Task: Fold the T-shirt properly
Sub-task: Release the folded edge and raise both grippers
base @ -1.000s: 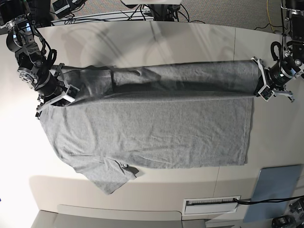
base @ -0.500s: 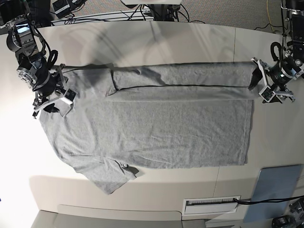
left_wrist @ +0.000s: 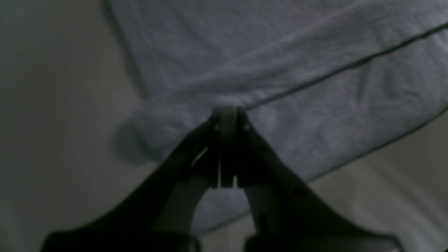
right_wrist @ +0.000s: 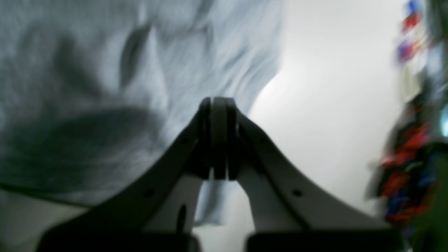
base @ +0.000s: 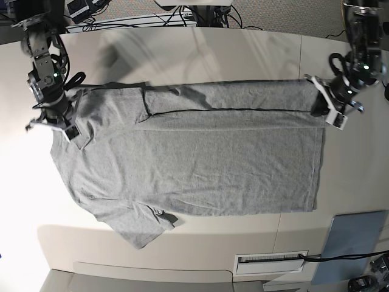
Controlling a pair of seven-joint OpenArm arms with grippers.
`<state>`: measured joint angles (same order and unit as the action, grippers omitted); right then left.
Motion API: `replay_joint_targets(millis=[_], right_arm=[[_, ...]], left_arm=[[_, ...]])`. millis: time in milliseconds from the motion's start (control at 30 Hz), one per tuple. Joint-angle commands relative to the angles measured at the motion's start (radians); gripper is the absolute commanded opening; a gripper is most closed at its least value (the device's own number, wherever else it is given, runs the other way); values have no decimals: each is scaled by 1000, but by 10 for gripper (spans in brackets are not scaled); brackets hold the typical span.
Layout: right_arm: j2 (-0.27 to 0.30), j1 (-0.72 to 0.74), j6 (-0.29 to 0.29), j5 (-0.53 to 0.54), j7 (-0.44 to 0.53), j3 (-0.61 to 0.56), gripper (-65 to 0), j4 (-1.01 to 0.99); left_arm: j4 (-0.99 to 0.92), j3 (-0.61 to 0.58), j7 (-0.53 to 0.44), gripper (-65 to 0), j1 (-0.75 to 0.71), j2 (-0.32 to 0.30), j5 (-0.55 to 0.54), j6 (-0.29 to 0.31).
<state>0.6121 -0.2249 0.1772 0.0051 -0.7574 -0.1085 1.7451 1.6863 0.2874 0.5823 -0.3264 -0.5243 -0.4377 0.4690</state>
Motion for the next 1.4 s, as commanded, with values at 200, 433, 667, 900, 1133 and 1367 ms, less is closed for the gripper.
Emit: replay_joint_targets(millis=[200, 433, 667, 900, 1133, 1367], right_arm=[[-39, 14, -9, 53, 81, 50, -650, -125], [-36, -18, 51, 88, 67, 50, -650, -193], [-35, -133, 46, 21, 77, 52, -650, -107], [-33, -279, 5, -63, 69, 72, -650, 2], [-33, -409, 13, -74, 80, 201, -650, 43], [-33, -424, 26, -73, 74, 222, -650, 58]], left_arm=[[-16, 10, -17, -650, 6, 95, -12, -111], [-147, 10, 2, -650, -24, 126, -13, -76], [-112, 11, 2, -650, -156, 108, -13, -76], [-62, 41, 0, -650, -295, 103, -13, -75], [-31, 140, 1, -650, -396, 103, -60, 67], [-4, 161, 2, -650, -405, 90, -82, 93]])
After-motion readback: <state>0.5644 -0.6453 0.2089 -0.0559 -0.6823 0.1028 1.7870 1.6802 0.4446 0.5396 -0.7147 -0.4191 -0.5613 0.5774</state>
